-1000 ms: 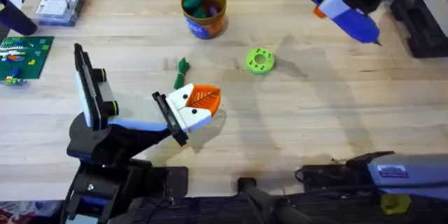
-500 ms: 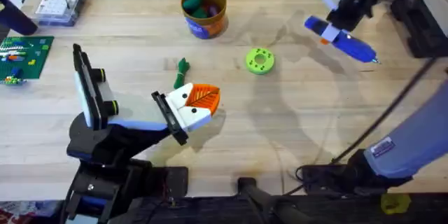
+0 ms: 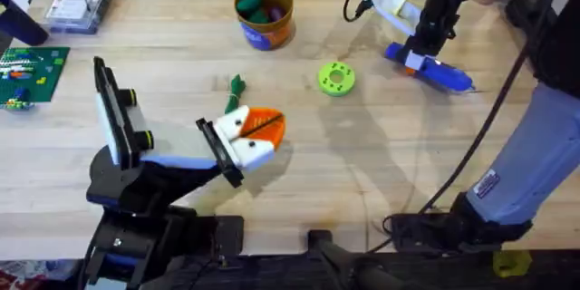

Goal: Pick up the gripper from the table and insert it into the empty holder that is missing its gripper. Then pick up a screw, insert it into the mounting hole, and use the screwdriver to tighten it. Finally, clean up the table by picking up the vegetable and placing it into the bucket.

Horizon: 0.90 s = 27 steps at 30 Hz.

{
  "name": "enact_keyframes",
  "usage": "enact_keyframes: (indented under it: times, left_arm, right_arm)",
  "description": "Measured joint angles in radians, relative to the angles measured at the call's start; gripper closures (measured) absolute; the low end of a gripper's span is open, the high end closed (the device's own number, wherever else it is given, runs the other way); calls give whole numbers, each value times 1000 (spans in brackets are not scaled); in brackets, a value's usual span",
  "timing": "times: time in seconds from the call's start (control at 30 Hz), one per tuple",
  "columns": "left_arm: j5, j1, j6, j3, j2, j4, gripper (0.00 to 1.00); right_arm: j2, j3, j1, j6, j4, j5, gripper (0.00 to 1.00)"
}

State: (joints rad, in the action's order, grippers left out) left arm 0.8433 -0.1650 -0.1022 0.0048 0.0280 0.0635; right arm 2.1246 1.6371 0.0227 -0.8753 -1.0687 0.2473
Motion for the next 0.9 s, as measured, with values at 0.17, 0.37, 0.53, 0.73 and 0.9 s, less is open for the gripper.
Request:
enact_keyframes:
  times: [0.17, 0.37, 0.53, 0.73, 0.9]
  left_arm:
    - [0, 0, -4, 0, 0, 0, 138]
    - [-2, 0, -7, 0, 0, 0, 14]
    - [-28, 0, -15, 0, 0, -56, 14]
    - [-138, 0, -55, 0, 0, -110, 14]
    - [-279, 0, -54, 23, 0, -64, 13]
  right_arm:
    - [-4, 1, 3, 46, 15, 12, 218]
    - [-53, 3, 6, 105, 7, -26, 9]
    - [-212, 2, 10, 144, 6, -117, 9]
    - [-470, 3, 12, 273, -1, -238, 9]
    - [-629, 4, 12, 451, 0, -315, 9]
